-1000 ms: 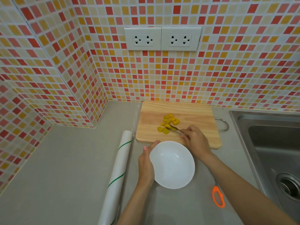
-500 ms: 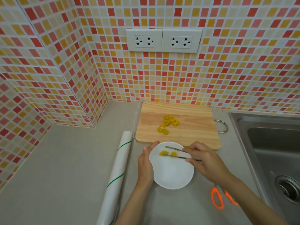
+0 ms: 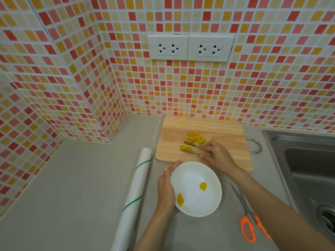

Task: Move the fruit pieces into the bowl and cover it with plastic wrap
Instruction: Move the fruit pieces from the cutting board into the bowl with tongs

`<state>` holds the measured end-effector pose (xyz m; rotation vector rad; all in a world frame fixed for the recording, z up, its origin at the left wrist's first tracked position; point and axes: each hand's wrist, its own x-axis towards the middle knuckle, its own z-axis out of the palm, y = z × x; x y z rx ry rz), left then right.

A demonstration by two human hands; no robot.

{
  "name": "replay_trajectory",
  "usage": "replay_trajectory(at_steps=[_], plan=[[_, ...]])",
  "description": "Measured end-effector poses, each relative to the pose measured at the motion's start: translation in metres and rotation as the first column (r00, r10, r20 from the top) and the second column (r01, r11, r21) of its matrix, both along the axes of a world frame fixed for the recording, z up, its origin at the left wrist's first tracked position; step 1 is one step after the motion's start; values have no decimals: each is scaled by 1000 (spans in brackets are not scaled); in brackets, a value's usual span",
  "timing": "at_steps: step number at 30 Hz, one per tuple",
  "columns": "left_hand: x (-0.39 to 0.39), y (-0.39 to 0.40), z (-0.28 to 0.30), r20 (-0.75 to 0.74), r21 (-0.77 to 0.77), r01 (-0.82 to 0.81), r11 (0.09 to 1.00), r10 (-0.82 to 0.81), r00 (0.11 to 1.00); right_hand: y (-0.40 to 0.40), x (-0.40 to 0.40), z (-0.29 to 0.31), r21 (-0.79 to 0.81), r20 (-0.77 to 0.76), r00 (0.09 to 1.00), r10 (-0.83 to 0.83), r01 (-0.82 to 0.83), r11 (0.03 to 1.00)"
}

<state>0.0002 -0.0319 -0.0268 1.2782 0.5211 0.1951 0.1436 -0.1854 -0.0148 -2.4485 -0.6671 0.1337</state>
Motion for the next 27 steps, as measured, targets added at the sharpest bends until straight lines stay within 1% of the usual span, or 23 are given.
replay_trajectory(at_steps=[7, 12, 15, 17, 20, 22, 24, 27], plan=[[1, 0, -3, -23, -31, -7, 999, 7, 1000, 8, 1, -4, 61, 20, 999, -28, 26, 998], [1, -1, 0, -3, -20, -15, 1000, 15, 1000, -6, -26, 18, 201, 22, 999, -25, 21, 979], [1, -1, 3, -3, -42, -17, 999, 17, 1000, -22, -54, 38, 260, 4, 999, 39, -39, 965], [1, -1, 4, 3, -58, -9, 998, 9, 1000, -33, -73, 47, 242, -29, 994, 105, -95, 966], [1, -1, 4, 4, -74, -9, 997, 9, 1000, -45, -91, 54, 199, -127, 980, 153, -126, 972], [1, -2, 5, 9, -68, -14, 998, 15, 1000, -49, -90, 58, 203, -130, 979, 156, -127, 971], [-1, -3, 8, 11, -57, -24, 998, 24, 1000, -49, -79, 59, 205, -63, 994, 91, -76, 976], [-3, -3, 10, 11, -48, -35, 998, 35, 999, -45, -49, 50, 171, 29, 990, -137, 130, 977]])
